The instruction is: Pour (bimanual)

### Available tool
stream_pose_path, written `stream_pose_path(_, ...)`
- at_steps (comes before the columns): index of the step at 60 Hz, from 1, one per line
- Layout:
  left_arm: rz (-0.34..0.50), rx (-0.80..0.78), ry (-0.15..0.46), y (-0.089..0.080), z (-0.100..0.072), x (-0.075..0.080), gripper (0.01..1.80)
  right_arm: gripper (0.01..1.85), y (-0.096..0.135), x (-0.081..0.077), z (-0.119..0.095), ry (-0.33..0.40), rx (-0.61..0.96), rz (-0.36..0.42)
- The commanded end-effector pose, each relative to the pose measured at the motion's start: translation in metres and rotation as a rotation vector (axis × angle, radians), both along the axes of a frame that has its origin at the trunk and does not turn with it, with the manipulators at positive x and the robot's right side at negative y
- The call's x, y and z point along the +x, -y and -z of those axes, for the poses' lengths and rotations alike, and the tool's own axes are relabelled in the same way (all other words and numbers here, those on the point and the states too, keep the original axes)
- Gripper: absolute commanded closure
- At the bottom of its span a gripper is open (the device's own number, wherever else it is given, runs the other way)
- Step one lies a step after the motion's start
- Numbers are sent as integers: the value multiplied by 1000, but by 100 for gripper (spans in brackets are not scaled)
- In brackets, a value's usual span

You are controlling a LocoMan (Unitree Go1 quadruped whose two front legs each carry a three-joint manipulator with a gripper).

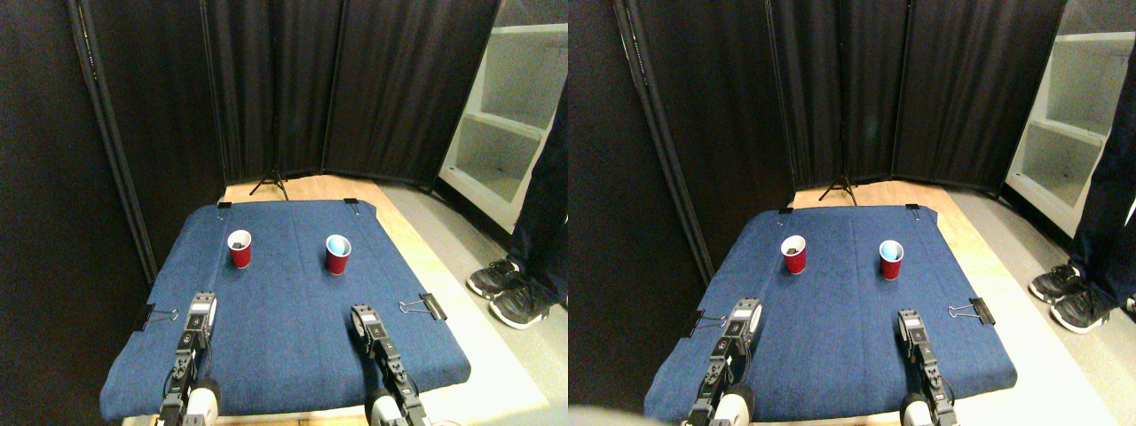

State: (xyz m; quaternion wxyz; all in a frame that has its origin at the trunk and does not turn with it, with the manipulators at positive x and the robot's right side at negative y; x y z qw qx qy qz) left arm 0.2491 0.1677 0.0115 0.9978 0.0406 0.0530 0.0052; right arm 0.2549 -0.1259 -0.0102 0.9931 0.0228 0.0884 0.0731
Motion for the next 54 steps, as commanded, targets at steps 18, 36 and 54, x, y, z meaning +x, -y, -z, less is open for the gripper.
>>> stream_pose_path(18,2,-19,42,1,-3,2,148,131,0,2,-4,30,0,-11)
stream_pose_path(36,40,-129,132,6,-10,7,105,134,0,7,-14,128,131,-49)
stream_pose_path(54,37,-240,153,15,-37,20,97,130,-1,16,-45,154,377,-52)
